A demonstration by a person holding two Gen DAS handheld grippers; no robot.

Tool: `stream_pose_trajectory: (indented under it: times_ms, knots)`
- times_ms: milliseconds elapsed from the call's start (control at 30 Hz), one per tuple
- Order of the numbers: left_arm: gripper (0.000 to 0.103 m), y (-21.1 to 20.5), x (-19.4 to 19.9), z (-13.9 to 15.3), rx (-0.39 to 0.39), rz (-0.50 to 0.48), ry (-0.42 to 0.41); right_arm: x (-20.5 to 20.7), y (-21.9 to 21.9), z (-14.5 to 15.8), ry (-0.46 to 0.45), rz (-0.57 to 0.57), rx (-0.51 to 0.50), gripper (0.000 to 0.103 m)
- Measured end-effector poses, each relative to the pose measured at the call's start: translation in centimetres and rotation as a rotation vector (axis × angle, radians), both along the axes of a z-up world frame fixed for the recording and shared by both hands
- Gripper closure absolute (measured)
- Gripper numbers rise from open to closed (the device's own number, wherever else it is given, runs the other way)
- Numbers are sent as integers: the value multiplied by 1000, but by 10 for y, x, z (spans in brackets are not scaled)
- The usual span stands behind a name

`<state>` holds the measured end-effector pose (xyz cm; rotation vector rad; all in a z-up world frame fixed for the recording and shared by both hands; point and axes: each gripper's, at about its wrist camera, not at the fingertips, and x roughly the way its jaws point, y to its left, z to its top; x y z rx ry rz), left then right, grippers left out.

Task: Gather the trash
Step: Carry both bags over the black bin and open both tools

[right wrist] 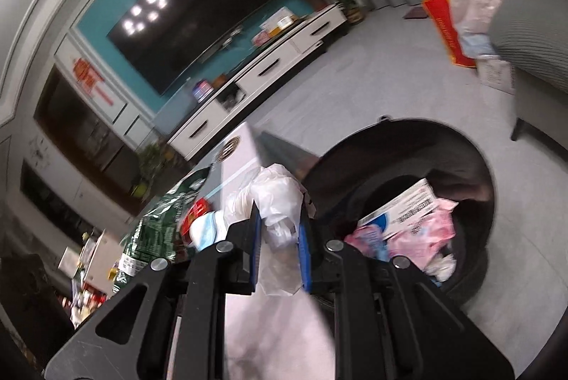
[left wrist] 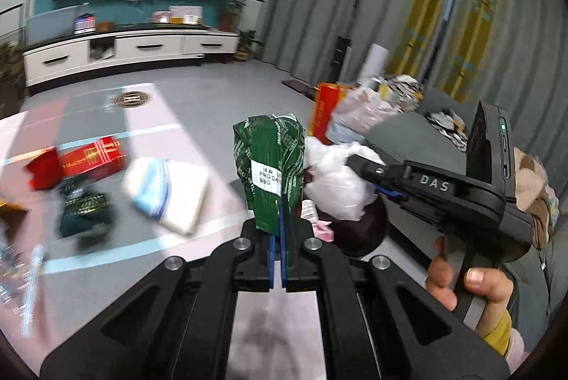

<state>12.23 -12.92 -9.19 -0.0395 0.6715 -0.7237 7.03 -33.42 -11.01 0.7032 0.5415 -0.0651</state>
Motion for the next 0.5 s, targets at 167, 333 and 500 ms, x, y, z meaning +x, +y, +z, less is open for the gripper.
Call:
stream_pose_trajectory:
  times_ms: [167,333,500]
  knots:
    - [100,-49,14,-15,22,-44,36,-4,-25,-9,33,-57,28,84]
    - [97,-77,31,-35,37,-60,98,-5,-43,-21,69,-102,63,81]
    - [48,-92,39,-46,43,-67,123,-6,-60,-33,111,-140,112,67]
